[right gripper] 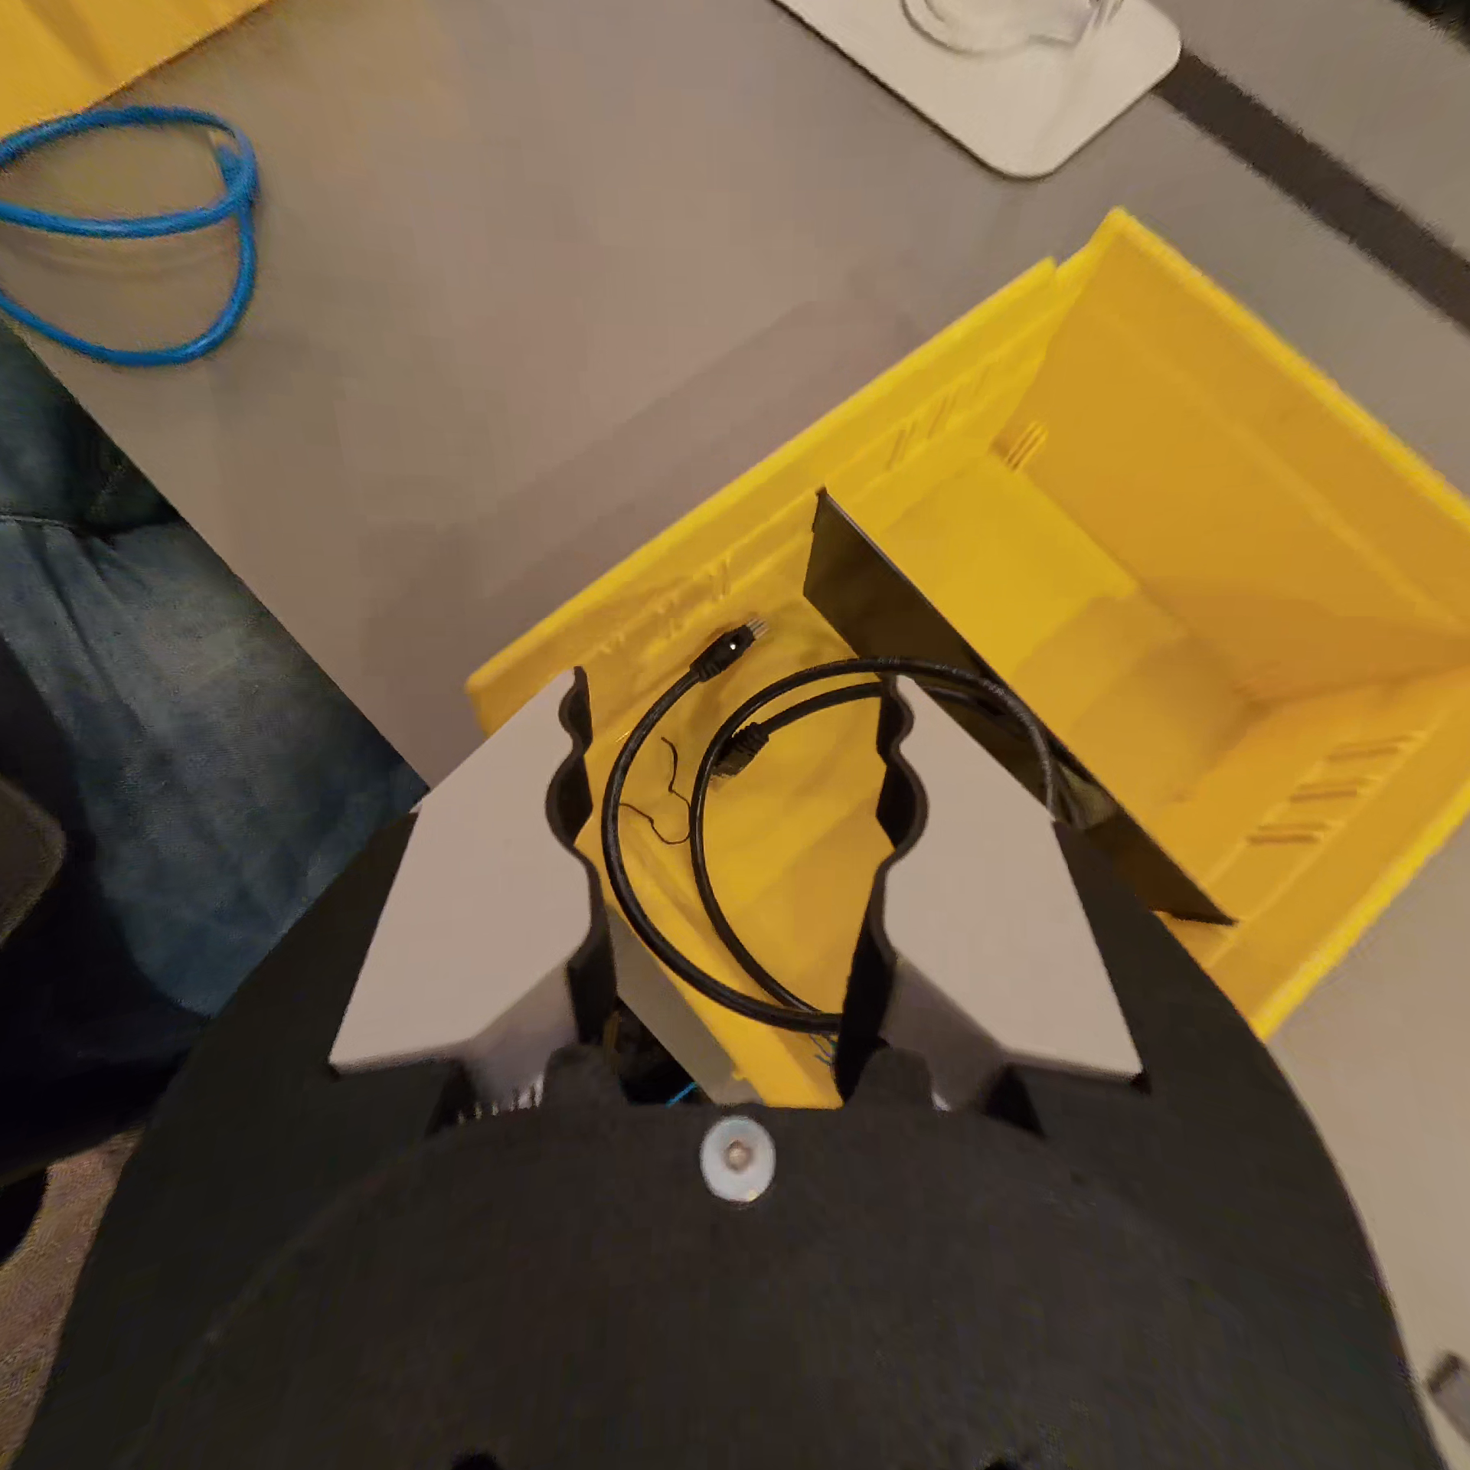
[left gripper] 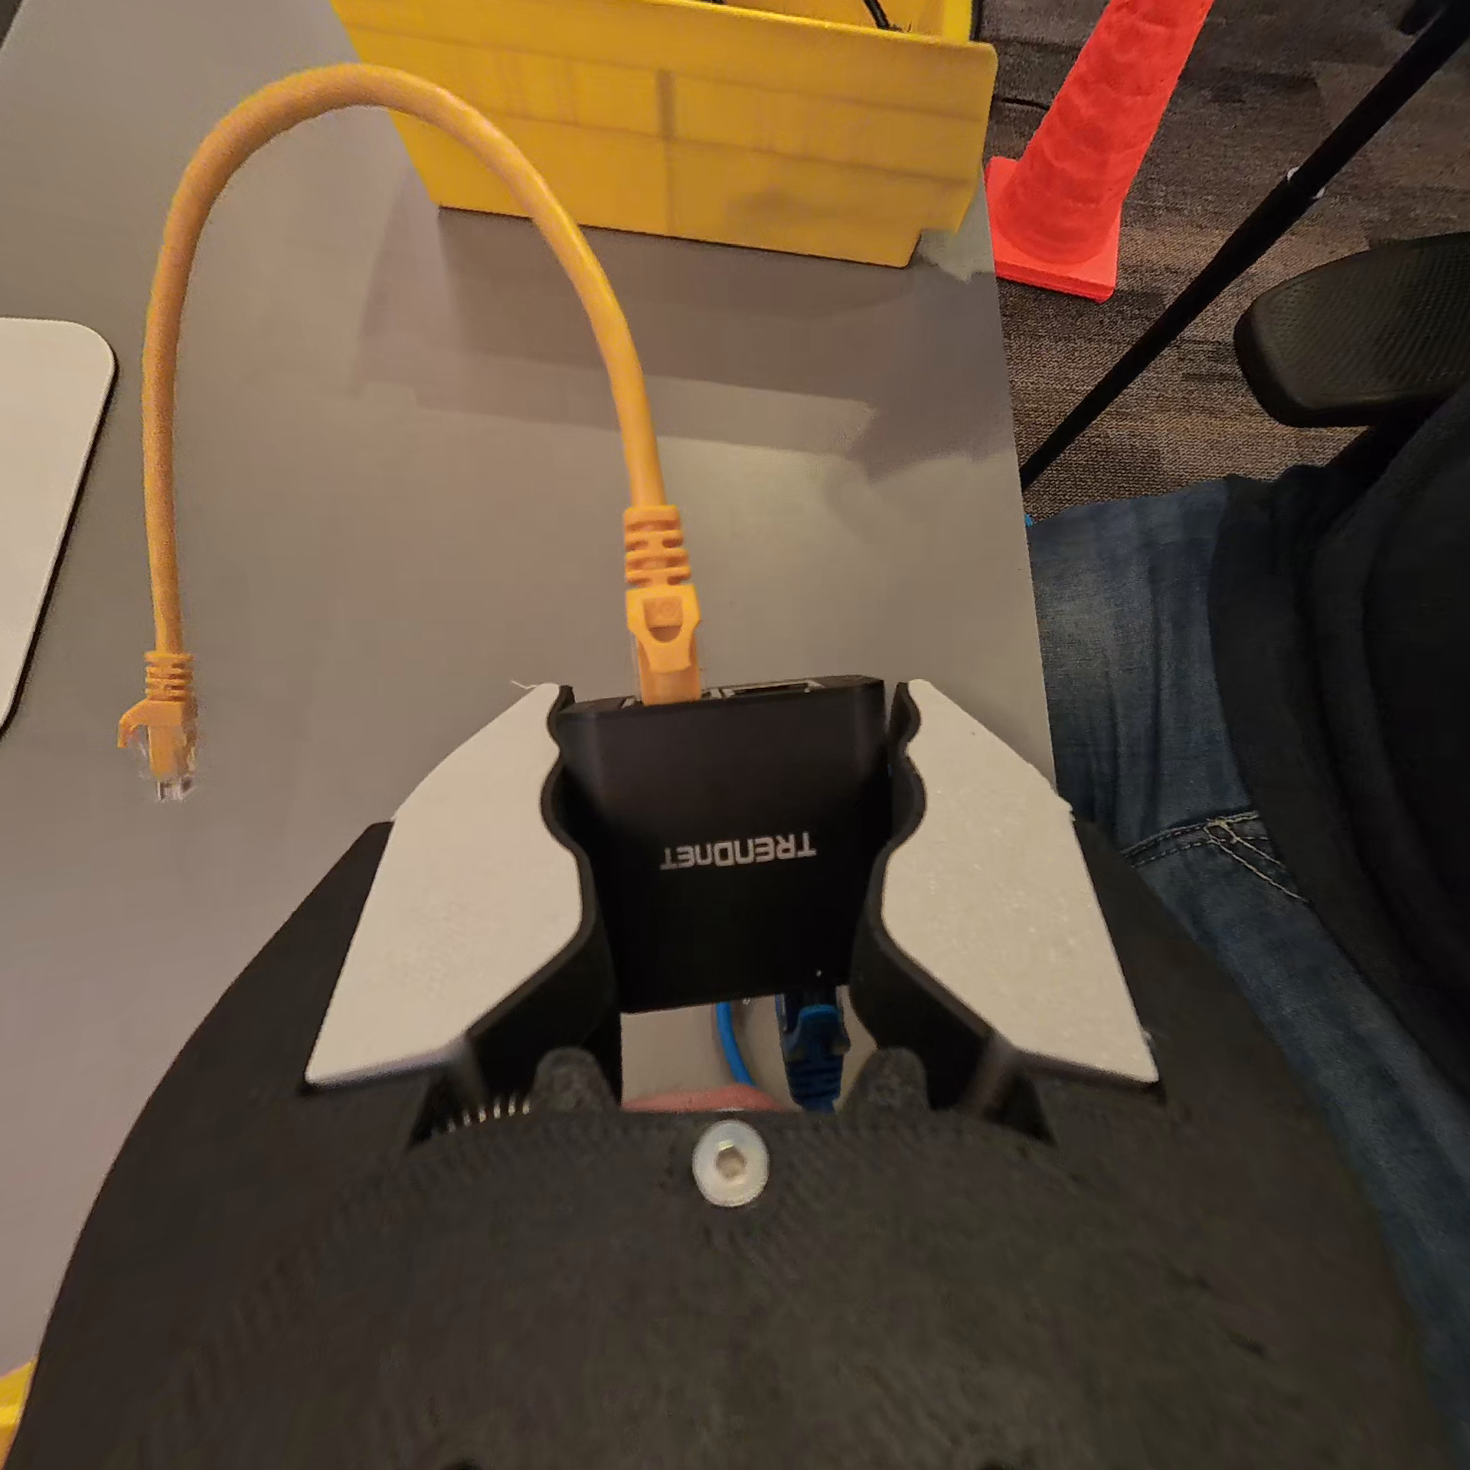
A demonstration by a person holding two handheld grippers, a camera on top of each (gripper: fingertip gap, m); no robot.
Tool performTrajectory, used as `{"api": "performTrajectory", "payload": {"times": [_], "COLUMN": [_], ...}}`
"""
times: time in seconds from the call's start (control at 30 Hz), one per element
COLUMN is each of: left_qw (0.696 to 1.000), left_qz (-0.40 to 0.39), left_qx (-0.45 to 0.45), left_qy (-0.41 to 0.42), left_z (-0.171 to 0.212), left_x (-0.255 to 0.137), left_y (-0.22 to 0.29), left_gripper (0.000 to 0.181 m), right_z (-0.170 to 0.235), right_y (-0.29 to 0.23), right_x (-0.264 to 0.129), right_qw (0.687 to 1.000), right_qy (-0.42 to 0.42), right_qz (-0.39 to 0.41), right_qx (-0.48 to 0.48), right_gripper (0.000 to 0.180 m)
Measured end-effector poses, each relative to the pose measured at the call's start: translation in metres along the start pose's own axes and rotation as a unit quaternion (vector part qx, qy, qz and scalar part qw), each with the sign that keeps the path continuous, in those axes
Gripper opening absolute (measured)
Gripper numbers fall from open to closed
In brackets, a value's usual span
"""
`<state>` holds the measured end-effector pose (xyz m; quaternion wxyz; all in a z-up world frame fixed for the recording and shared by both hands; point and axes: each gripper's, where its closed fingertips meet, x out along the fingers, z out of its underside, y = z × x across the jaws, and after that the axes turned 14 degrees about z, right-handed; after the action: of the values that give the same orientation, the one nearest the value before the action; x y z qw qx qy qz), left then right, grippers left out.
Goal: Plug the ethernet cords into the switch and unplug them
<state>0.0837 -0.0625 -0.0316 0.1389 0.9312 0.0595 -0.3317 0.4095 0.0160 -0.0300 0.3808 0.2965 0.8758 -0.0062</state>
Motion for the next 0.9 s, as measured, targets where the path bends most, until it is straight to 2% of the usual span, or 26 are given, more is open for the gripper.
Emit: {"api": "performTrajectory", "payload": {"times": [0.07,0.13,0.23,0.4,0.47,0.67,0.83,0.9], "left_qw": [1.000,1.000,0.999,0.993,0.990,0.985,0.979,0.978], "left_qz": [0.004,0.011,0.036,0.086,0.106,0.129,0.154,0.160], "left_qx": [0.004,0.011,0.033,0.078,0.083,0.092,0.097,0.100], "left_qy": [-0.002,-0.003,-0.010,-0.039,-0.044,-0.075,-0.095,-0.094], "left_z": [-0.001,-0.003,-0.007,-0.011,-0.013,-0.011,-0.011,-0.013], "left_x": [0.000,0.000,0.000,-0.004,-0.008,-0.014,-0.009,-0.007], "left_y": [0.001,0.004,0.013,0.033,0.038,0.044,0.049,0.050], "left_gripper": [0.075,0.075,0.074,0.075,0.075,0.075,0.075,0.075], "right_z": [-0.016,-0.042,-0.086,-0.152,-0.169,-0.205,-0.222,-0.220], "right_y": [-0.004,-0.026,-0.069,-0.152,-0.170,-0.210,-0.221,-0.224], "right_x": [-0.012,-0.023,-0.032,-0.033,-0.023,0.010,0.054,0.074], "right_qw": [0.999,0.994,0.979,0.930,0.922,0.888,0.834,0.826], "right_qy": [0.022,0.068,0.141,0.282,0.295,0.319,0.306,0.278], "right_qz": [0.016,0.004,-0.024,-0.106,-0.118,-0.084,0.032,0.042], "right_qx": [-0.035,-0.081,-0.144,-0.212,-0.220,-0.321,-0.458,-0.488], "right_gripper": [0.070,0.062,0.063,0.044,0.048,0.059,0.056,0.047]}}
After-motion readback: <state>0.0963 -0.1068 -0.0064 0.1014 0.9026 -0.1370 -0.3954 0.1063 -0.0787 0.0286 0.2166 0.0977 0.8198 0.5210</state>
